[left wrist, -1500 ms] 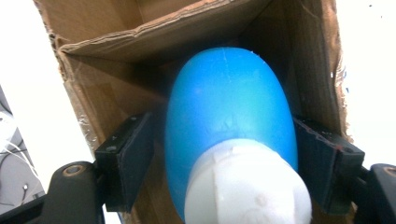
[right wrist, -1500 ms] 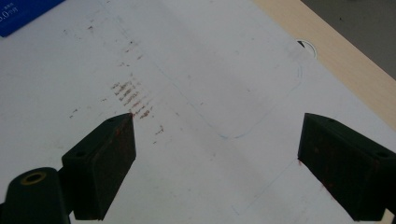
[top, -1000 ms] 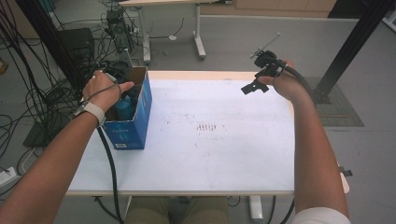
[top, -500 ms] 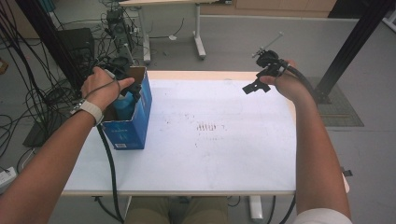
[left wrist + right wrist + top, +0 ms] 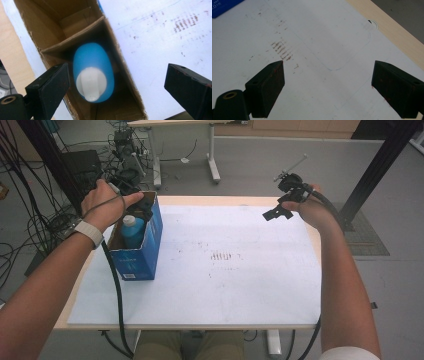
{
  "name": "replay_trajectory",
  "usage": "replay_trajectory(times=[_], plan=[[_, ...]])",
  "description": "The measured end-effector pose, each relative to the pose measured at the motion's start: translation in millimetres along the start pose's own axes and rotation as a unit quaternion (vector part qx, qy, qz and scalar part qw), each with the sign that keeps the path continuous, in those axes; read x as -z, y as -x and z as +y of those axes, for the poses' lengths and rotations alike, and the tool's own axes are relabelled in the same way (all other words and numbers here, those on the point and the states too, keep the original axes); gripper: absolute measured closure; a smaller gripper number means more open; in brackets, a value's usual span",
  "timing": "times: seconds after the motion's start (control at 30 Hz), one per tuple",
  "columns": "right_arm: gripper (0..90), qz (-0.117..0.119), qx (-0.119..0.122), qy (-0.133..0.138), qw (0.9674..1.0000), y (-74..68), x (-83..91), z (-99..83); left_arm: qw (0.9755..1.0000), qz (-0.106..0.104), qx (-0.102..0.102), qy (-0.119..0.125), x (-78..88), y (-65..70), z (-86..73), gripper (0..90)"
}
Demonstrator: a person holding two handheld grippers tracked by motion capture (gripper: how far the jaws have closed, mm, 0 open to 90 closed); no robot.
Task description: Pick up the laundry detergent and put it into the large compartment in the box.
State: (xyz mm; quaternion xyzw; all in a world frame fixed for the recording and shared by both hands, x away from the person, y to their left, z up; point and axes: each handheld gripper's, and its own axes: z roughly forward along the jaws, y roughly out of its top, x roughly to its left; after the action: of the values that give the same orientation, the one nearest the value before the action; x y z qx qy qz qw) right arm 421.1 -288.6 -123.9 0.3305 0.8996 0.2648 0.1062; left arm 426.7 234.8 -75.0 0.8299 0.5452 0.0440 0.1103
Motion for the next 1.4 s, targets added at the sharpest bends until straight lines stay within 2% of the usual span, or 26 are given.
replay_trajectory(times=[0.17,0.27,0.4,0.43,0.57,0.77,0.87,0.97,1.17,1.27,1.3,1.37,1.4], plan=[[11.2,-0.004,-0.003,0.001,1.0,-1.1,3.3,-1.6,0.9995,-0.013,-0.027,0.009,17.1,1.9,-1.1,5.7],[11.2,-0.005,-0.004,0.001,1.0,-2.0,4.3,-2.4,0.9991,-0.011,-0.037,0.015,26.8,7.5,-2.0,5.7],[11.2,-0.005,-0.004,0.001,1.0,-3.5,4.7,-2.3,0.9981,-0.023,-0.056,0.015,37.8,11.1,0.0,5.6],[11.2,-0.004,-0.002,0.003,1.0,-3.4,4.6,-2.5,0.9974,-0.027,-0.066,0.008,40.8,13.0,3.3,5.7],[11.2,-0.007,-0.002,0.003,1.0,-5.3,5.9,-2.1,0.995,-0.032,-0.095,0.006,48.7,21.2,8.8,6.0],[11.2,-0.008,-0.004,0.003,1.0,-5.8,6.8,-2.5,0.9889,-0.045,-0.142,0.008,57.3,29.9,19.5,6.1],[11.1,-0.007,-0.006,0.002,1.0,-5.1,5.7,-3.8,0.9842,-0.05,-0.17,0.001,58.5,35.4,27.2,5.9],[11.1,-0.004,-0.008,0.001,1.0,-4.4,4.0,-5.5,0.978,-0.058,-0.201,0.0,59.8,40.0,33.9,6.0],[11.1,-0.001,-0.014,0.0,0.9999,-2.6,1.8,-10.1,0.9622,-0.067,-0.264,-0.011,58.3,55.7,48.4,5.9],[11.1,0.0,-0.018,0.0,0.9998,-1.2,1.2,-12.5,0.9527,-0.074,-0.294,-0.017,56.0,63.6,55.9,6.0],[11.1,0.0,-0.019,0.0,0.9998,-0.8,1.2,-13.3,0.9504,-0.075,-0.301,-0.021,55.1,66.3,58.7,6.1],[11.1,0.001,-0.022,-0.001,0.9997,-0.4,1.4,-14.3,0.9496,-0.075,-0.303,-0.025,53.2,70.0,62.2,6.1],[11.1,0.001,-0.022,0.0,0.9998,0.4,1.4,-15.4,0.948,-0.075,-0.308,-0.027,52.0,72.2,64.1,5.8]])
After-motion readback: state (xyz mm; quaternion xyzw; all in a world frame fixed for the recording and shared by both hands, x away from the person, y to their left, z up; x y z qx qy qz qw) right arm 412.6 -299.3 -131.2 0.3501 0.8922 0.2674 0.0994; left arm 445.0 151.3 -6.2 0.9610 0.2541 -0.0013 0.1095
